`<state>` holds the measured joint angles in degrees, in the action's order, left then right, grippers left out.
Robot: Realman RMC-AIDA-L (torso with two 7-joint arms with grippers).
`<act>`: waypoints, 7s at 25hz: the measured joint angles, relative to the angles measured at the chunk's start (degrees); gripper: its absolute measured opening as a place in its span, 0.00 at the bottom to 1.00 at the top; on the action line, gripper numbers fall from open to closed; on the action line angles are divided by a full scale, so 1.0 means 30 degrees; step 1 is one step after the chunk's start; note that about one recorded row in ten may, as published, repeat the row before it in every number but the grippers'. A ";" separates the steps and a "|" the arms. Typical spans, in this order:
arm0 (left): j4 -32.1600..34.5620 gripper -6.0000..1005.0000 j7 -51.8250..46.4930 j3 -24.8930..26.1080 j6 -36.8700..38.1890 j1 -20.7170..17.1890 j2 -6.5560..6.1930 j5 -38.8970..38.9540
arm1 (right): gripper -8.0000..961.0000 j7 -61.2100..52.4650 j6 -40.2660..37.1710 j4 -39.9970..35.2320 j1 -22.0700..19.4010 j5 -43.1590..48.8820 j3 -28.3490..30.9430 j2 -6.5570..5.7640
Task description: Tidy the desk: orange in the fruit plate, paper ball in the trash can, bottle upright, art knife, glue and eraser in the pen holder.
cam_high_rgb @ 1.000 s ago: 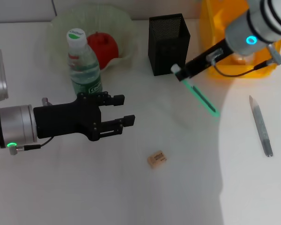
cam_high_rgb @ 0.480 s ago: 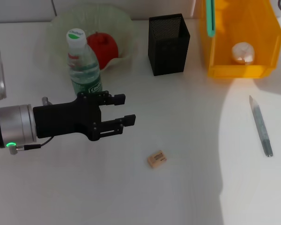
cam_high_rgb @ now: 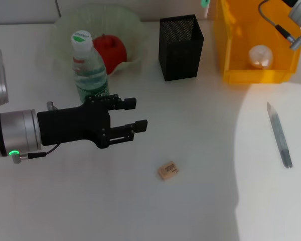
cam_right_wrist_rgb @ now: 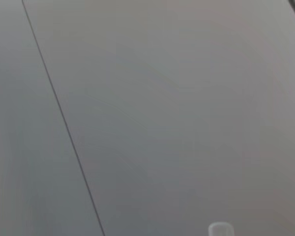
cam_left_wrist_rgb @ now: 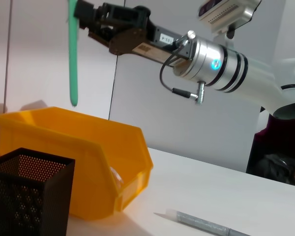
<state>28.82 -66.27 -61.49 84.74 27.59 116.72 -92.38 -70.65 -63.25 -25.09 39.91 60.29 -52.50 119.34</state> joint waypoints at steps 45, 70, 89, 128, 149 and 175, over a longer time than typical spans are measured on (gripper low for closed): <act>0.0193 0.61 -0.0697 0.2329 0.2876 -0.1484 -0.1516 -0.0146 | 0.74 -1.6601 -0.7946 -0.7510 0.6298 2.7117 -1.0556 0.0123; 0.0979 0.61 -0.0689 0.2332 0.3301 -0.1364 -0.0910 -0.0137 | 0.74 -1.5735 -0.5219 -0.7114 0.6110 2.2778 -1.7596 0.0180; 0.0997 0.61 -0.0650 0.2332 0.3185 -0.1286 -0.0677 -0.0108 | 0.26 -1.6102 -0.5089 -0.9928 0.4666 2.2967 -1.6526 0.0032; 0.1027 0.61 -0.0909 0.2358 0.3580 -0.0910 -0.0629 -0.0146 | 0.57 -2.2187 -0.0084 -1.3658 0.1904 2.5195 -0.5223 -0.0197; 0.1825 0.61 -0.1502 0.2199 0.3719 -0.0611 -0.0825 -0.0417 | 0.58 -2.7031 -1.0264 -1.6808 -0.1342 3.4348 -0.3407 0.0039; 0.2083 0.61 -0.1659 0.2156 0.3655 -0.0813 -0.0698 -0.0438 | 0.41 -2.6974 -0.6243 -1.3200 -0.1719 3.4437 -0.3697 0.0057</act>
<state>35.07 -71.25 -55.02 95.71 25.15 114.62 -93.69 -151.57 -81.98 -64.70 34.76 163.60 -63.59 119.51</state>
